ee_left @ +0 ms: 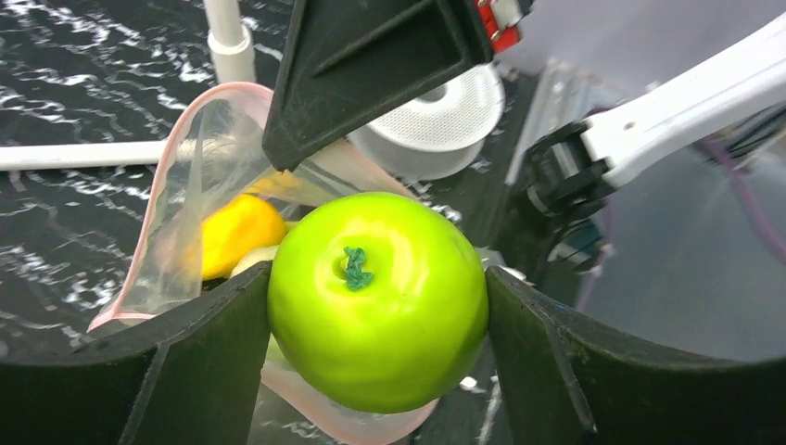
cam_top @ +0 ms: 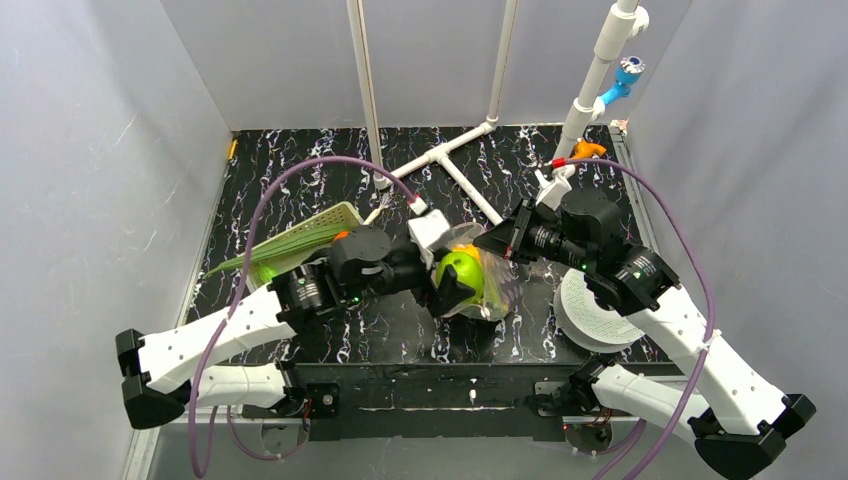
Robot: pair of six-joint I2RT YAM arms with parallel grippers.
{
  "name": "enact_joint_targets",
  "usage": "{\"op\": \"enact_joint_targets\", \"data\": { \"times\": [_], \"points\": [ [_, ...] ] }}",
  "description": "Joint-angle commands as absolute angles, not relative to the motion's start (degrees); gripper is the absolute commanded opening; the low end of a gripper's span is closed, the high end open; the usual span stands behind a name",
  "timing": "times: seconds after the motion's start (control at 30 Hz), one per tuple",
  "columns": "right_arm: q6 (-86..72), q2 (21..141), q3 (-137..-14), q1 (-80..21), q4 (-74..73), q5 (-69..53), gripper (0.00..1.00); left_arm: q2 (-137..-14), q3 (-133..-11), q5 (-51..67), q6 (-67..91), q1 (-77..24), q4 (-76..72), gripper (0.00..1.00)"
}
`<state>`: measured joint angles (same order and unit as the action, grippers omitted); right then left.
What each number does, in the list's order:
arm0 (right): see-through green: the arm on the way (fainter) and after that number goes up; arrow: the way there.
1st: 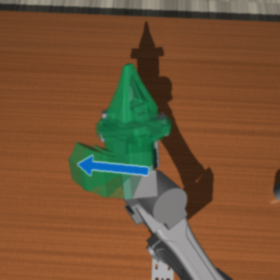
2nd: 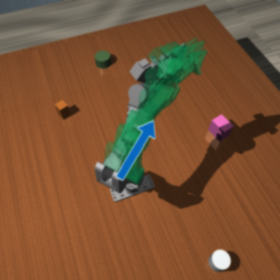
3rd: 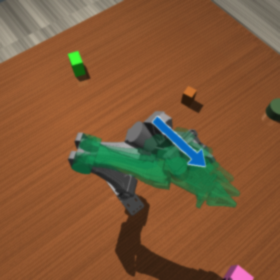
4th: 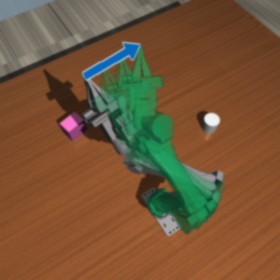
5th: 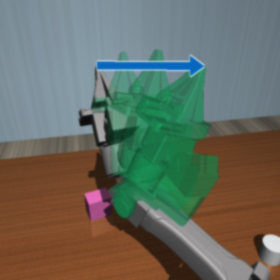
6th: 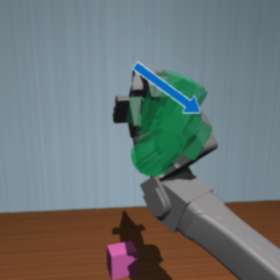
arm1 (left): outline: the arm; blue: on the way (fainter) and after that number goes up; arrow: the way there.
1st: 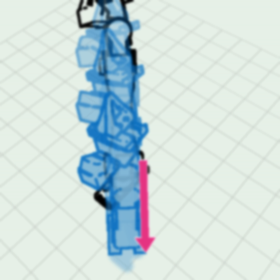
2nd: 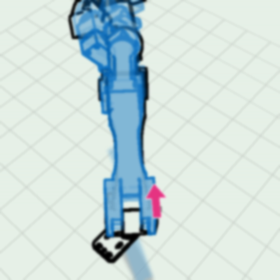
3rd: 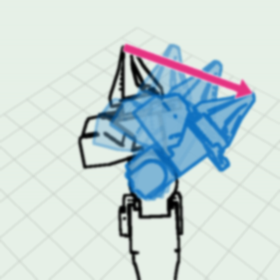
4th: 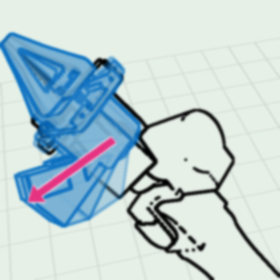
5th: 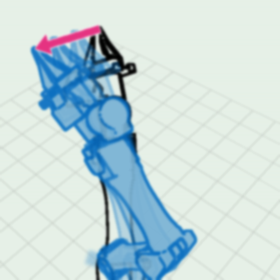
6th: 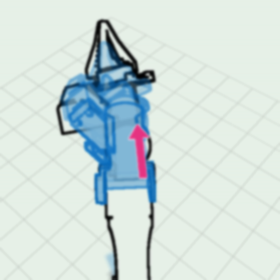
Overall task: Place the food in the zip-top bag and seal the zipper
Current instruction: Place the fake fruit in the zipper food storage bag.
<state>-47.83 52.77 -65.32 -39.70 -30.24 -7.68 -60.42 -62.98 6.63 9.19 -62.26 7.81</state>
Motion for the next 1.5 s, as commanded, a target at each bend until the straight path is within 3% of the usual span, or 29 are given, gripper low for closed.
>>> {"op": "enact_joint_targets", "data": {
  "times": [0.0, 0.33, 0.73, 1.1, 1.47],
  "points": [
    [-48.16, 50.49, -65.24, -39.37, -26.45, -7.35, 0.01, -62.66, -66.45, -10.79, -2.27, -66.64, 12.65, 0.58],
    [-48.23, 50.34, -64.95, -39.33, -26.39, -7.47, 0.01, -67.46, -68.49, -20.04, -5.70, -70.13, 15.85, 0.70],
    [-48.25, 50.40, -65.04, -39.35, -26.46, -7.62, 0.01, -67.47, -70.14, -20.20, -5.36, -70.13, 16.87, 0.97],
    [-48.19, 50.79, -65.76, -39.35, -27.11, -7.73, 0.01, -62.80, -70.26, -26.38, -7.37, -70.06, 15.98, 0.96],
    [-48.15, 52.33, -66.57, -39.37, -26.81, -8.62, 0.01, -48.84, -61.17, -33.00, -11.72, -70.05, 2.71, 0.96]
  ]
}}
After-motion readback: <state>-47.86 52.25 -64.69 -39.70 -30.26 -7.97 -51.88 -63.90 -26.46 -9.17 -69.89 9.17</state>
